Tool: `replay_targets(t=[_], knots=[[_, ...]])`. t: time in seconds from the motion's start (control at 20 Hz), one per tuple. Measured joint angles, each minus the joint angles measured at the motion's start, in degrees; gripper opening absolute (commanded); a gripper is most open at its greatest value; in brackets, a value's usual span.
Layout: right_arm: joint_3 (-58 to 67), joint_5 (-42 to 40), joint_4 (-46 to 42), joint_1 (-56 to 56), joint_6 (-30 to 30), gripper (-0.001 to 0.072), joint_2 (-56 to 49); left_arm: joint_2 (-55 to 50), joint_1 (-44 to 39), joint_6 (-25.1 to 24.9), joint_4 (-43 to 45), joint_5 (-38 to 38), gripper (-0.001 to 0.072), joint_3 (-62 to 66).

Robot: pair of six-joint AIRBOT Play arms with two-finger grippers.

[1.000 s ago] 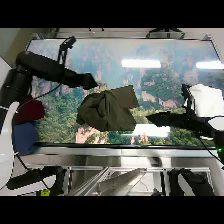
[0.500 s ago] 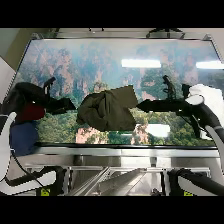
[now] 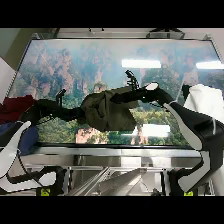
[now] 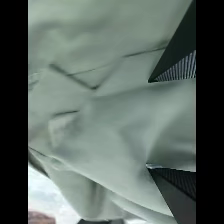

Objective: Fold the shirts.

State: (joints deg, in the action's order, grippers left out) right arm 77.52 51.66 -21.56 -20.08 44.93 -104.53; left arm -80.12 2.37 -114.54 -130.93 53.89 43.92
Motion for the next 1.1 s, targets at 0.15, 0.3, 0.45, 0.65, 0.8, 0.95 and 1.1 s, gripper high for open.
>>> replay_targets(t=[0.15, 0.3, 0.45, 0.65, 0.8, 0.95, 1.1], knots=[[2.71, -1.03, 1.4, -0.87, 0.0, 0.0146, -3.8, -1.18, -2.29, -0.63, 0.02, -2.08, 0.0097, -0.48], [3.82, 0.28, 2.16, -1.18, 0.0, 0.0033, -5.01, -0.04, -2.78, -0.92, 0.79, -2.97, 0.0018, -0.66], [4.5, 4.09, 2.36, -0.79, -0.74, 0.0033, -3.08, 4.72, -1.7, -1.07, 0.85, -3.56, 0.0018, 0.15], [4.87, 7.82, 1.7, 2.34, -1.27, 0.0032, 7.13, 15.3, 0.04, -1.03, 0.46, -0.59, 0.0018, 7.3], [4.96, 9.03, -1.05, 5.38, -1.33, 0.0033, 20.37, 24.76, 0.55, -0.44, 0.37, 1.53, 0.0018, 16.26], [4.98, 9.84, -5.73, 6.86, -1.22, 0.0033, 34.75, 32.83, 0.55, 0.13, 0.35, 4.66, 0.0018, 25.46], [5.01, 10.27, -12.11, 7.41, 1.44, 0.0033, 47.98, 38.88, -0.81, 1.62, 0.37, 8.35, 0.0018, 33.16]])
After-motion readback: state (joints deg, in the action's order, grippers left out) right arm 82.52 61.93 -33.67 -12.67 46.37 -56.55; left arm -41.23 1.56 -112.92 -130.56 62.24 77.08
